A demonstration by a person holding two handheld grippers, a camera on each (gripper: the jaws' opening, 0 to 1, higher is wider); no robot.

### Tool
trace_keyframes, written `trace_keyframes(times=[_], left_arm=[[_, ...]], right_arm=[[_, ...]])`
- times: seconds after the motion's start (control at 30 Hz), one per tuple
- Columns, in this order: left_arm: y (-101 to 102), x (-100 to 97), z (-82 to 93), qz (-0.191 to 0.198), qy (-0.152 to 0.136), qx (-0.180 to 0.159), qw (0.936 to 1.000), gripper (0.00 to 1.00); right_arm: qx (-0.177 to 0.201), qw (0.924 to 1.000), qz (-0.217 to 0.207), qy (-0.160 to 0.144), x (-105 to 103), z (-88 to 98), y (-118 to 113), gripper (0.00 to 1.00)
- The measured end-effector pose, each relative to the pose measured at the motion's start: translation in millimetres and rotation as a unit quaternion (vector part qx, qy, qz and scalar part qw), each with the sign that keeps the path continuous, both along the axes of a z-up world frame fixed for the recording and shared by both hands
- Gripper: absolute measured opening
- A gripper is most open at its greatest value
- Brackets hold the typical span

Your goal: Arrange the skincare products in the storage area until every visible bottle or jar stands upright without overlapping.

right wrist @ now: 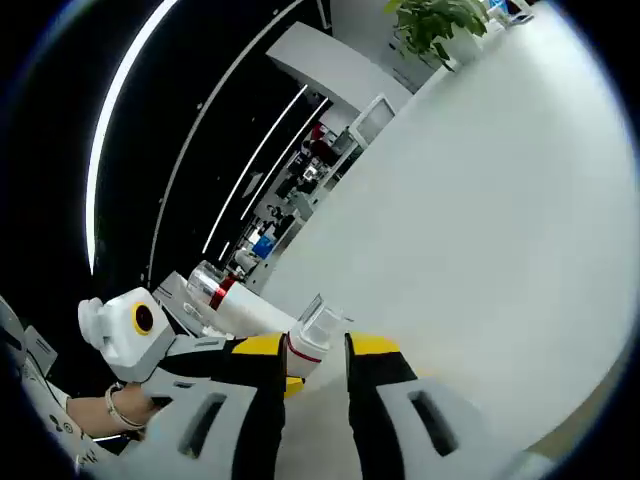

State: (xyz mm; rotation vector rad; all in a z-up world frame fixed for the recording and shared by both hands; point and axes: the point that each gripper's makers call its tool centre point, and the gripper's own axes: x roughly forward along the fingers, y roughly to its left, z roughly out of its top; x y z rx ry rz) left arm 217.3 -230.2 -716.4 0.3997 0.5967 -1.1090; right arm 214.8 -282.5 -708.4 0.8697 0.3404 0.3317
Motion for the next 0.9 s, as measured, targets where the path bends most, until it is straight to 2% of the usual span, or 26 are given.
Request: trace_keyframes(times=[0.07, 0.13, 0.2, 0.3, 0.43, 0.53, 0.6, 0.67, 0.77, 0.87, 0.9], left_arm=[[3, -2.7, 5.7, -0.001, -0.006, -0.005, 1.0, 0.17], [4, -4.9, 10.1, -0.002, -0.013, -0.011, 0.9999, 0.17], [7, -8.0, 15.4, -0.001, -0.015, -0.021, 0.9997, 0.17], [15, -11.9, 24.0, 0.004, -0.02, -0.036, 0.9991, 0.17], [18, -7.8, 23.7, 0.014, -0.021, -0.047, 0.9986, 0.17], [19, -8.9, 18.7, 0.017, -0.015, -0.047, 0.9987, 0.17], [23, -9.4, 13.2, 0.018, -0.016, -0.044, 0.9988, 0.17], [26, -8.8, 9.9, 0.022, -0.016, -0.042, 0.9988, 0.17], [28, -7.8, 7.7, 0.026, -0.014, -0.042, 0.9987, 0.17], [30, -4.5, 3.8, 0.028, -0.018, -0.039, 0.9987, 0.17], [30, -3.3, 2.8, 0.029, -0.018, -0.039, 0.9987, 0.17]], right_arm=[[0.02, 0.9998, 0.004, 0.0, 4, 4.5, 5, 0.28], [0.063, 0.998, -0.006, 0.004, 10, 11.2, 4, 0.26], [0.071, 0.9973, -0.015, 0.0, 16, 14.6, 0, 0.22], [0.085, 0.9964, 0.004, -0.001, 18, 20.3, 14, 0.22], [0.112, 0.9936, 0.018, 0.0, 18, 27.5, 24, 0.2], [0.112, 0.9935, 0.02, -0.002, 19, 35.4, 31, 0.19], [0.1, 0.9947, 0.025, -0.003, 19, 39.3, 35, 0.18], [0.051, 0.9981, 0.034, -0.007, 18, 40.1, 39, 0.18], [-0.015, 0.9986, 0.045, -0.023, 18, 48.8, 47, 0.18], [-0.089, 0.9935, 0.058, -0.042, 18, 56.2, 54, 0.18], [-0.12, 0.9894, 0.065, -0.051, 19, 58.9, 57, 0.18]])
